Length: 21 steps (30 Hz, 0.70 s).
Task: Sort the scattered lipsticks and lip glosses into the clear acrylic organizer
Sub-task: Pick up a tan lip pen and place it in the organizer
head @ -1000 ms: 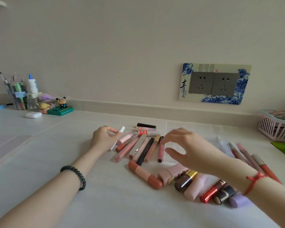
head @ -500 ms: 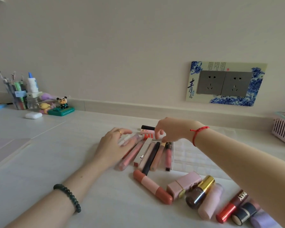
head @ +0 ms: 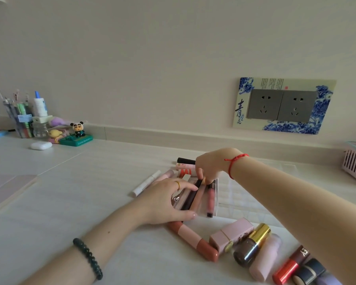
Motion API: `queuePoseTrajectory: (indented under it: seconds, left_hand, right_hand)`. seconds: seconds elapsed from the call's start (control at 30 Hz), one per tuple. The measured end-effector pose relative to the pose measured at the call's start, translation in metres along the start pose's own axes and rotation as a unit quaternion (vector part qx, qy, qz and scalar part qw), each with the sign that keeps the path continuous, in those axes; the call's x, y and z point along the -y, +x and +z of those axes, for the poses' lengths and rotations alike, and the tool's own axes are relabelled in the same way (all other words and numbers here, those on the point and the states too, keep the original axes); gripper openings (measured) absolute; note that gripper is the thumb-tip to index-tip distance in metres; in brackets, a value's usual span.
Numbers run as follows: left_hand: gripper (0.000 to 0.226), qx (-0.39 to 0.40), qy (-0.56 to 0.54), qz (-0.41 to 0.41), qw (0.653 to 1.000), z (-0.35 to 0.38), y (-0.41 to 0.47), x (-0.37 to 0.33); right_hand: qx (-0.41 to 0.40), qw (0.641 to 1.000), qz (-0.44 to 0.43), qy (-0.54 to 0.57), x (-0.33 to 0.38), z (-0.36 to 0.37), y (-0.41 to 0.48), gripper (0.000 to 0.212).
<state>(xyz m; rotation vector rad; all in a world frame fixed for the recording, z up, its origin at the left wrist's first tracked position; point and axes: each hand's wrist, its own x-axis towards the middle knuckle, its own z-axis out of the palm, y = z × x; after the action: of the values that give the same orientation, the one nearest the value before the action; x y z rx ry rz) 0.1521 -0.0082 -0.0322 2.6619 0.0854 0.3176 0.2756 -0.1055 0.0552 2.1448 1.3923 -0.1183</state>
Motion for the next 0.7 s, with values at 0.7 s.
queuePoseTrajectory:
  seconds: [0.7]
  left_hand:
    - [0.081,-0.132,-0.037,0.075,0.988,-0.011,-0.002,-0.039]
  right_hand:
    - [-0.422,0.685,0.014,0.594,-0.021,0.017,-0.055,0.019]
